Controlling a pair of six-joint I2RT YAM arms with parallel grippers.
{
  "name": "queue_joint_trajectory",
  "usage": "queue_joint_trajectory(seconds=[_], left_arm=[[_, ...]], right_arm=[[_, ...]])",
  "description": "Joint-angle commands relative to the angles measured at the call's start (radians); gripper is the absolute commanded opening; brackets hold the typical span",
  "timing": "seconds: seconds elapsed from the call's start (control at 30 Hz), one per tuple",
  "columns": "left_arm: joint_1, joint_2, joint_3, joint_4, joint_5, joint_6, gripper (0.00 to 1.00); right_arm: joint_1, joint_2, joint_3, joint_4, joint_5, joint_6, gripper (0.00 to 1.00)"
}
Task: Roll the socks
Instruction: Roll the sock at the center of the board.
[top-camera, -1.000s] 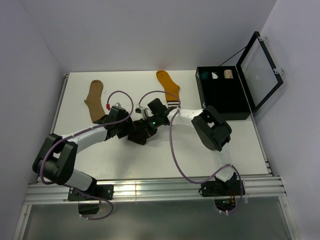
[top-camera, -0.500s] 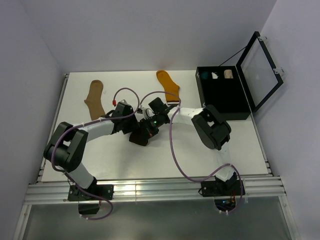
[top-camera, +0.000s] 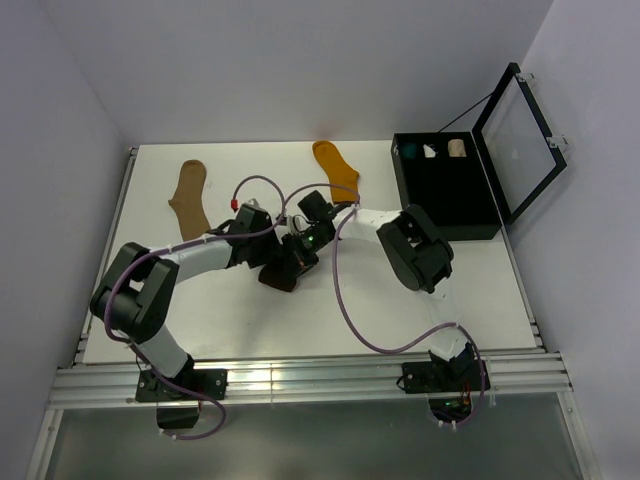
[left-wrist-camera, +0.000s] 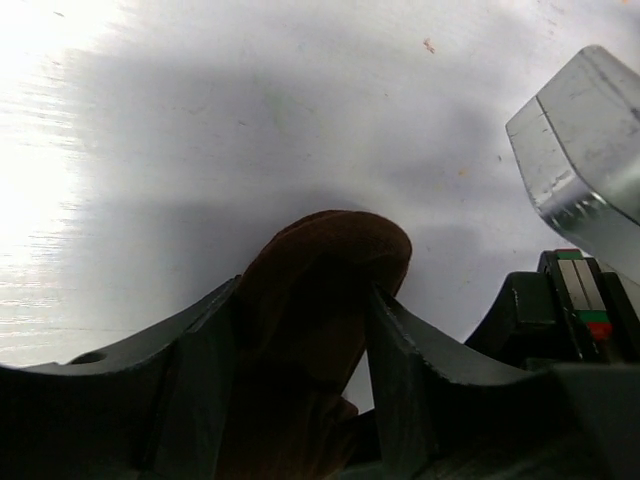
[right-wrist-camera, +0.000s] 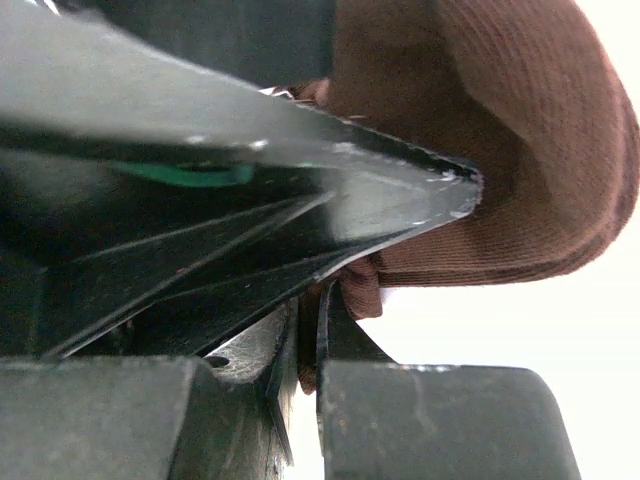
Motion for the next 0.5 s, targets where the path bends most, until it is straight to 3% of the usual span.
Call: queue_joint_trajectory(seconds=[0.0, 0.33, 0.47], left_arm=[[-0.012, -0.02, 0.032, -0.043, -0.062, -0.008, 0.58], [-0.01, -0.23, -0.007, -0.138, -0.217, -0.122, 0.83], [-0.01, -0.322, -0.056, -0.18, -0.228, -0.221, 0.85]], right_arm=[[-0.005, 0.054, 0.033, -0.021, 0.076, 0.017, 0.0], [-0.005, 0.063, 0.039, -0.043, 0.137, 0.046, 0.0], [-0.002, 0.057, 0.037, -0.035, 0.143, 0.056, 0.0]])
